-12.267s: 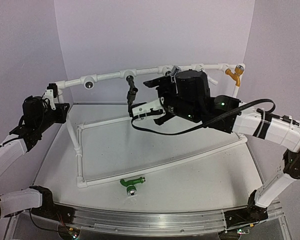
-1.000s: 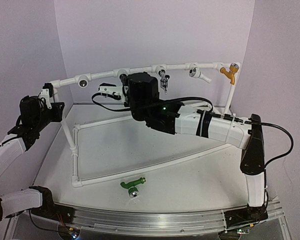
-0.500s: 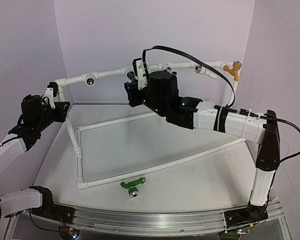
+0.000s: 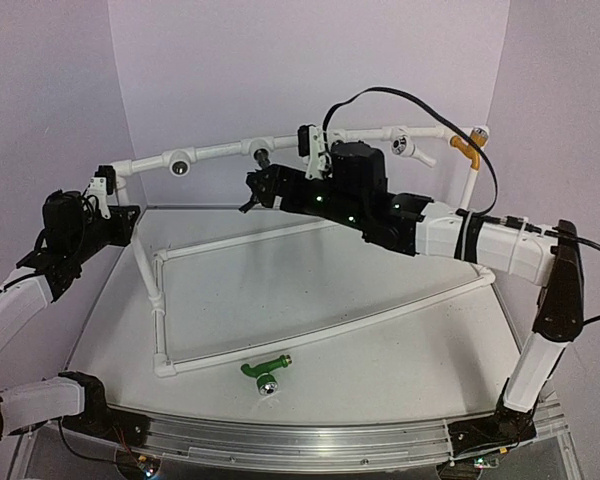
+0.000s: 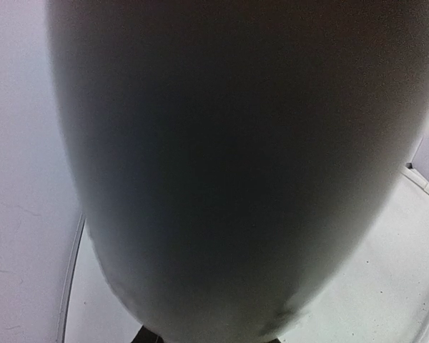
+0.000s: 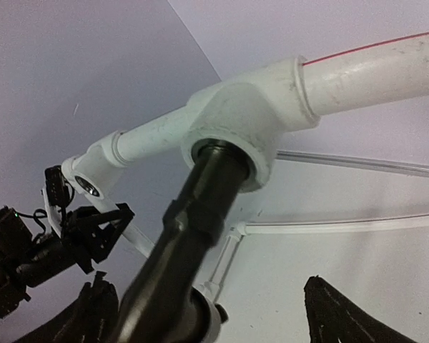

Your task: Install the water faucets

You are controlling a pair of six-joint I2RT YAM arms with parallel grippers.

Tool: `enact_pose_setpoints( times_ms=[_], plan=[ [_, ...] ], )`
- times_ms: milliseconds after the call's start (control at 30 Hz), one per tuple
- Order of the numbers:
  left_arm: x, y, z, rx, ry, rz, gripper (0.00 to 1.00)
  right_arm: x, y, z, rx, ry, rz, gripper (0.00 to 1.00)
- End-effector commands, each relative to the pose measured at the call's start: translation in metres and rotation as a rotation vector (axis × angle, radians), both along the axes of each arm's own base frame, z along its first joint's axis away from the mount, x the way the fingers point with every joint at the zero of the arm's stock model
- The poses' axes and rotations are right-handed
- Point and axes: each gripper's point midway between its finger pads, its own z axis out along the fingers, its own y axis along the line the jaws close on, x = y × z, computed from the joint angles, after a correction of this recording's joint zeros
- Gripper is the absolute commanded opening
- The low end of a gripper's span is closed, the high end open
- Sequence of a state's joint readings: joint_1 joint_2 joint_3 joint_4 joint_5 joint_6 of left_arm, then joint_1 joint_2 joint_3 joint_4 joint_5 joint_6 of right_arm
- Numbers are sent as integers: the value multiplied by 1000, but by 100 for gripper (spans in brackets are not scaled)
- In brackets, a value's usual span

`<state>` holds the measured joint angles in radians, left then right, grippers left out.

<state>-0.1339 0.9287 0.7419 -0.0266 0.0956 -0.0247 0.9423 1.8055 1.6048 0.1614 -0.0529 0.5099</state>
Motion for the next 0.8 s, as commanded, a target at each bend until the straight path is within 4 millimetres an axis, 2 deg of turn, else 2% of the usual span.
enact_pose_setpoints(
  times_ms=[0, 133, 233, 367, 500, 600, 633, 700, 767],
  plan=[
    [-2, -1, -6, -70, 58, 11, 0, -30, -28, 23, -85, -50, 86, 98],
    [-1, 1, -5, -67, 56, 22, 0, -68, -38, 17, -266, -166, 225, 98],
    [-2, 1, -5, -66, 54, 21, 0, -90, -46, 17, -417, -278, 261, 98],
    [-2, 0, -5, -66, 54, 16, 0, -110, -47, 28, -653, -556, 260, 98],
    [-2, 0, -4, -66, 52, 15, 0, -98, -46, 29, -1038, -880, 166, 98],
    [-3, 1, -5, -66, 52, 16, 0, -81, -45, 13, -1433, -1115, 145, 98],
    [-3, 1, -5, -64, 53, 18, 0, -69, -47, 13, -1560, -1163, 94, 98],
    [-2, 1, -6, -63, 55, 17, 0, -55, -43, 12, -1727, -1245, 55, 98],
    [-2, 1, -5, -64, 54, 15, 0, -49, -35, 18, -1802, -1324, 34, 98]
  ],
)
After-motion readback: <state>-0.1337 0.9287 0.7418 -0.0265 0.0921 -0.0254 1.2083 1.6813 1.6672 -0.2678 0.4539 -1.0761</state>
